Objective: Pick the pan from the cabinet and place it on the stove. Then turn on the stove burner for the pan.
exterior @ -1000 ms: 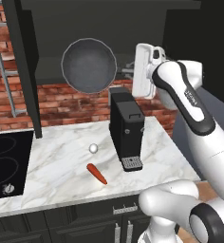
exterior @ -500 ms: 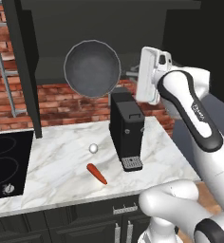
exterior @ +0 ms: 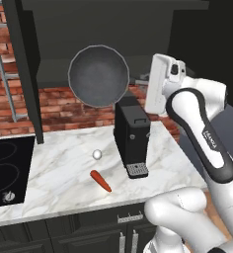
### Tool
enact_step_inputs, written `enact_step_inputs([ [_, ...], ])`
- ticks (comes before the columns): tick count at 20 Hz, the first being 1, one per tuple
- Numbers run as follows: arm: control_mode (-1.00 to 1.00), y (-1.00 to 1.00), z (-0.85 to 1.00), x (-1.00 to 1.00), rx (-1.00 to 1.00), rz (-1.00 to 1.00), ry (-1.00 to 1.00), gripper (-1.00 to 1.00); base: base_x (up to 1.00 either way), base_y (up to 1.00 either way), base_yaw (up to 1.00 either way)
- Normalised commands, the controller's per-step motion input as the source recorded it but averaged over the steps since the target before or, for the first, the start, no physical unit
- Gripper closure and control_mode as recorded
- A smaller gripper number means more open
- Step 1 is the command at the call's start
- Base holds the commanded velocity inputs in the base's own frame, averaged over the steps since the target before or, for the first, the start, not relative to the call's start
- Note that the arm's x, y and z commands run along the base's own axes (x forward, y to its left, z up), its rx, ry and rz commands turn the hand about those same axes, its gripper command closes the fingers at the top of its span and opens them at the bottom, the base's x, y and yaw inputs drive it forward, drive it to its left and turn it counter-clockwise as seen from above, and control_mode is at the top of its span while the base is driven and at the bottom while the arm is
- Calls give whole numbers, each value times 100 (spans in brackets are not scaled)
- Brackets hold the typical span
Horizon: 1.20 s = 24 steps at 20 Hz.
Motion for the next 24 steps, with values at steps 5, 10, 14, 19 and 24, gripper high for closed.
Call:
enact_step_inputs([
  [5,-100,-20,-1,-41,2,-5,-4,100,0,0,0],
  [10,100,-9,-7,-46,1,-4,-9,100,-14,-1,-1],
  [14,100,0,0,0,0,0,0,100,-69,-1,-8],
  [19,100,0,0,0,0,0,0,100,-66,0,-8],
  [24,100,0,0,0,0,0,0,100,-62,0,-6],
])
